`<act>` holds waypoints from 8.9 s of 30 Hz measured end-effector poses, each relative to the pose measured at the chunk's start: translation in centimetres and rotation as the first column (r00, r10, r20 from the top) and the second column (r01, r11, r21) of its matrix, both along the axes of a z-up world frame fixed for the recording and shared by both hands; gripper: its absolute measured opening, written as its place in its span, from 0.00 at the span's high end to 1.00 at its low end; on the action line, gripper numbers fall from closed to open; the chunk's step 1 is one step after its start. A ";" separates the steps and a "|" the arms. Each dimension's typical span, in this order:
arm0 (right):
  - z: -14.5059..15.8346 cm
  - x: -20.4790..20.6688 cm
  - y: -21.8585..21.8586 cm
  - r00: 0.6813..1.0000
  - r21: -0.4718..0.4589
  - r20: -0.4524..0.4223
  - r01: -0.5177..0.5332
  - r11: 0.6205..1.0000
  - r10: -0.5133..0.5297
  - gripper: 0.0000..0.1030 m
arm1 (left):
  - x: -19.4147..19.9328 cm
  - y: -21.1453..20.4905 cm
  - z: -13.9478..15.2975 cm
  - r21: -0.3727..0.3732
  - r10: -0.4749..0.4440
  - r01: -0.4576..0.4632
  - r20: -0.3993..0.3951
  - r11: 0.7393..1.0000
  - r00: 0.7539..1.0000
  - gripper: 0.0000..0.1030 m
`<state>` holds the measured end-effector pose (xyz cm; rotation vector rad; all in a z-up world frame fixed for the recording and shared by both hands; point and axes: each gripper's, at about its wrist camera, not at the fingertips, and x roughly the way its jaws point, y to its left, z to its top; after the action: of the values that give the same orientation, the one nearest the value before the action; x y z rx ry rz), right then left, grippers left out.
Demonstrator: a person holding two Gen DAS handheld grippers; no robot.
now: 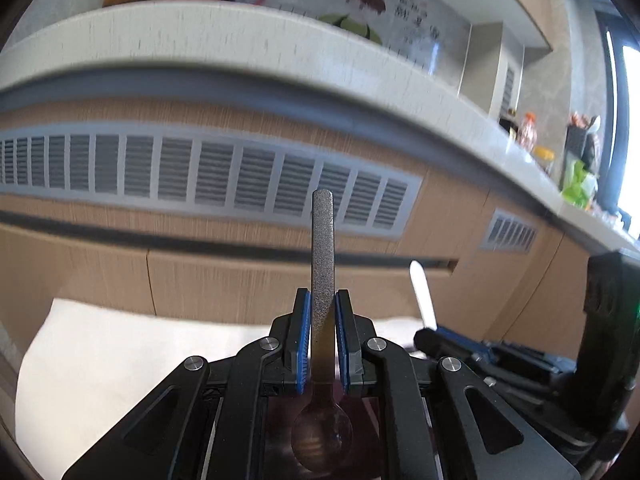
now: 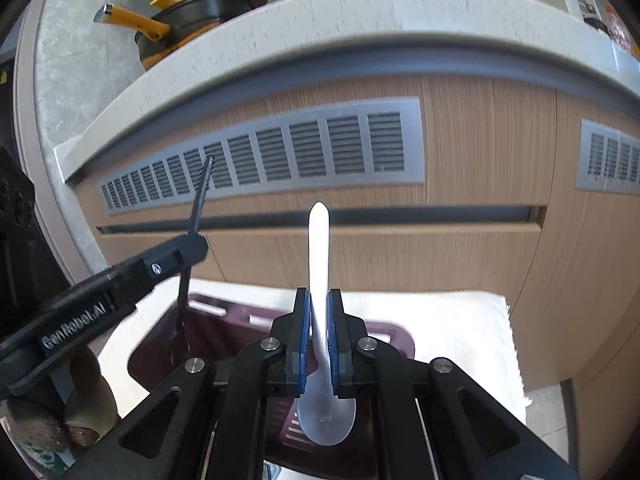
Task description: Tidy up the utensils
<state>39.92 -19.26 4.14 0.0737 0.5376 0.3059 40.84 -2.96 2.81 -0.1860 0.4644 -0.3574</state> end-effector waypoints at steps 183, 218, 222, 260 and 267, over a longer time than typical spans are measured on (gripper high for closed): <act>-0.4 -25.4 -0.6 0.999 -0.106 -0.035 -0.033 0.994 0.029 0.80 | -27.8 5.3 -2.3 0.269 0.098 -0.061 -0.128 0.961 0.987 0.72; 17.2 -16.2 -0.5 0.976 -0.021 0.205 -0.067 0.998 0.070 0.80 | -15.9 1.8 18.8 0.127 -0.046 0.018 0.215 0.992 0.976 0.72; 14.4 -11.6 -0.3 0.988 0.011 0.142 -0.063 0.998 0.061 0.80 | -11.6 1.8 17.3 0.093 -0.054 0.039 0.169 0.995 0.984 0.72; -1.8 -14.6 0.3 0.988 -0.376 0.095 0.151 0.914 -0.124 0.01 | -13.3 1.8 -1.2 0.198 0.021 0.019 -0.197 0.980 0.980 0.39; -6.3 -15.8 -1.2 0.983 -0.338 -0.085 0.125 0.933 -0.162 0.01 | -18.1 2.1 -5.8 0.219 0.008 0.064 -0.316 0.974 0.949 0.33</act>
<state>24.13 -20.50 -2.16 -0.1973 0.6851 0.0649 22.74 -0.91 -2.97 -0.0126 0.8209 -0.3003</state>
